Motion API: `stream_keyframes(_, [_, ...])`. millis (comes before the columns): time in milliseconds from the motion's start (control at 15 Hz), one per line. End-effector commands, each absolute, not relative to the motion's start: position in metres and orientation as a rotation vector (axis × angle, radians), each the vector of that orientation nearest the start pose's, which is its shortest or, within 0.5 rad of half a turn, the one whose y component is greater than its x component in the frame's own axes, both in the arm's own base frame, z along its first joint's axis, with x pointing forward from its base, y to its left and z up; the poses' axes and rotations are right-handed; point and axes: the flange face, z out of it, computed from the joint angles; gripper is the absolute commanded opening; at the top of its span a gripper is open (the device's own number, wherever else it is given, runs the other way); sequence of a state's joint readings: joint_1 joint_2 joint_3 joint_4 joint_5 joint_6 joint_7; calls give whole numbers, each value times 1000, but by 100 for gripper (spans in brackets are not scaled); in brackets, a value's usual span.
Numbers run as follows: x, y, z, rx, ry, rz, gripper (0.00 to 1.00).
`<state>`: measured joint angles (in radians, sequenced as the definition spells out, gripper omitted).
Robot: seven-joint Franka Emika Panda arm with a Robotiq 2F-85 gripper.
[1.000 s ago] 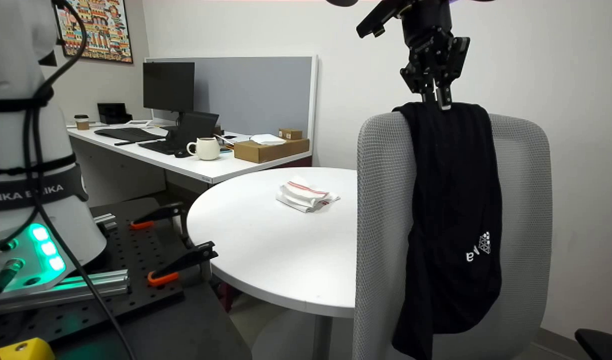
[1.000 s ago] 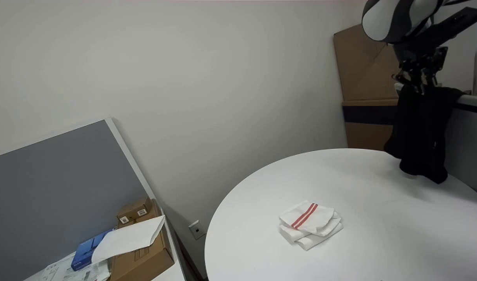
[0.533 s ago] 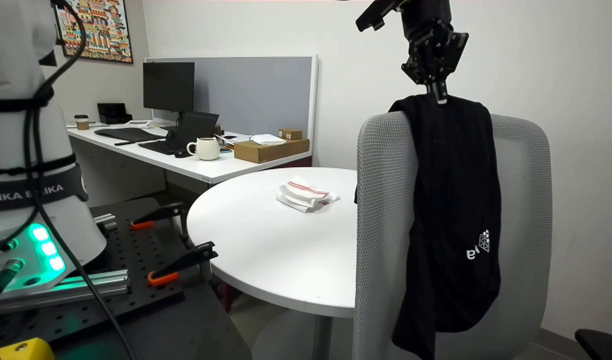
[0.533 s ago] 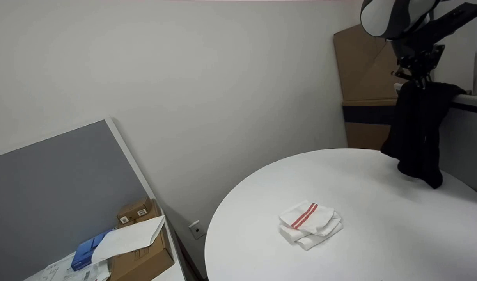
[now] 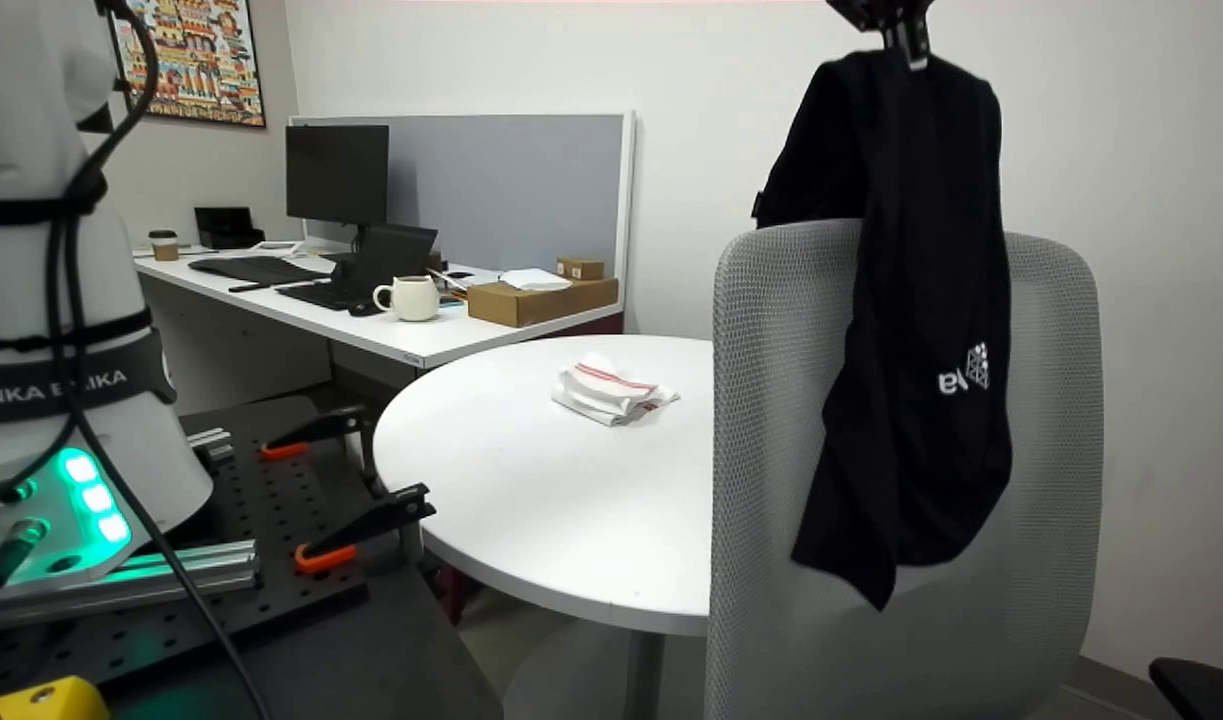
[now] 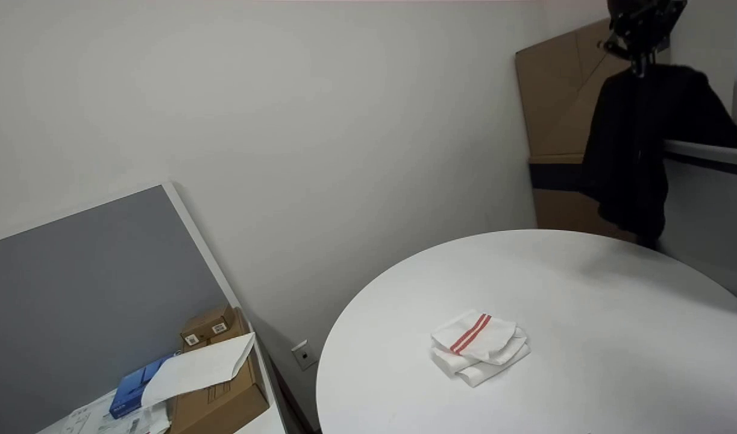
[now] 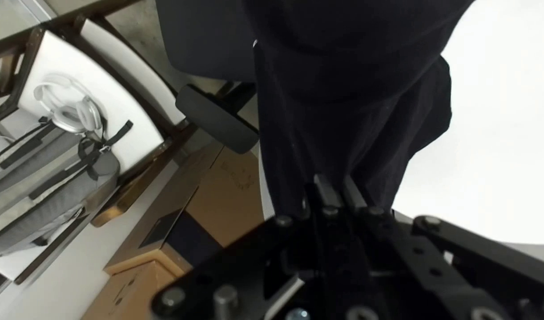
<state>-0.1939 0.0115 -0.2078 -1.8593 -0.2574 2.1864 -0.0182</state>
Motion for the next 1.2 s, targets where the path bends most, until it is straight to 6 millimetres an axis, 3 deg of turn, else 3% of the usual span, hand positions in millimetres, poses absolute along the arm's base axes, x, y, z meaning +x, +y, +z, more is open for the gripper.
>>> stream_keyframes(0, [532, -231, 629, -3352, 412, -624, 1])
stream_keyframes(200, [530, -211, 689, -3346, 358, -728, 1])
stream_keyframes(600, [537, -168, 772, -3330, 302, -862, 1])
stream_keyframes(1000, [540, -137, 830, -3306, 277, -984, 1])
stream_keyframes(1133, [545, -134, 835, -3309, 270, -1014, 1])
